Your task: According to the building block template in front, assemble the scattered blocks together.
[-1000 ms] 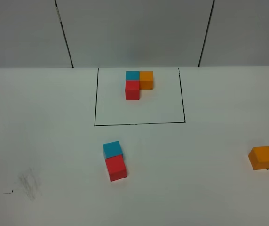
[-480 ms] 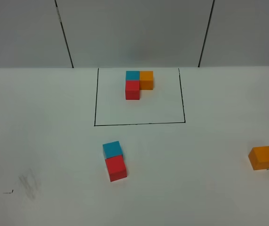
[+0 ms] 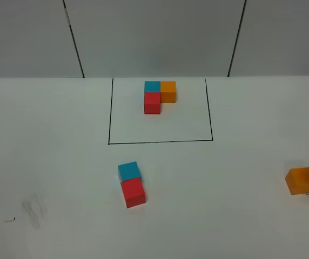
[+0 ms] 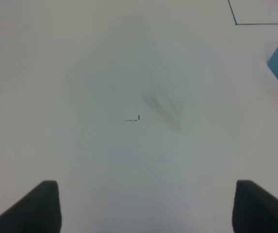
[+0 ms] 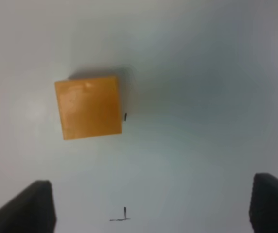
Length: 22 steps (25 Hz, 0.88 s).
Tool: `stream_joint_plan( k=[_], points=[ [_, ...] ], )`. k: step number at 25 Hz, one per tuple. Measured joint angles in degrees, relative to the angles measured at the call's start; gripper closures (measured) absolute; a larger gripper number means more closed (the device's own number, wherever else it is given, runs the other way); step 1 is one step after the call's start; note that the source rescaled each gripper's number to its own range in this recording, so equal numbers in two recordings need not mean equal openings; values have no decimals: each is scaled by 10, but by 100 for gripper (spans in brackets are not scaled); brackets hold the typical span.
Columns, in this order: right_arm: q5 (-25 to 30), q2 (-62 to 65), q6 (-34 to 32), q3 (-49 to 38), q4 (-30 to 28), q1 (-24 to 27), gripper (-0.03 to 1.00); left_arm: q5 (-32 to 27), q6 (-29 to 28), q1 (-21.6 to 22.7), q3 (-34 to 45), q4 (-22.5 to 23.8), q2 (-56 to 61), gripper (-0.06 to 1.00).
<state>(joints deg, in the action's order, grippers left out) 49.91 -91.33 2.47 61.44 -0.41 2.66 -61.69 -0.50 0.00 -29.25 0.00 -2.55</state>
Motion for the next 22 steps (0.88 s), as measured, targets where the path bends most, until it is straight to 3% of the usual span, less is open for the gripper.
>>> stream_joint_plan(
  k=[7,13,22],
  points=[
    [-44,-9,6,-48,4,-1,43,0,0,0,0,0,0,36],
    [-94,-11,10,-80,4,-1,45,0,0,0,0,0,0,36],
    [-110,-54,21,-80,16,-8,46,0,0,0,0,0,0,36]
  ],
)
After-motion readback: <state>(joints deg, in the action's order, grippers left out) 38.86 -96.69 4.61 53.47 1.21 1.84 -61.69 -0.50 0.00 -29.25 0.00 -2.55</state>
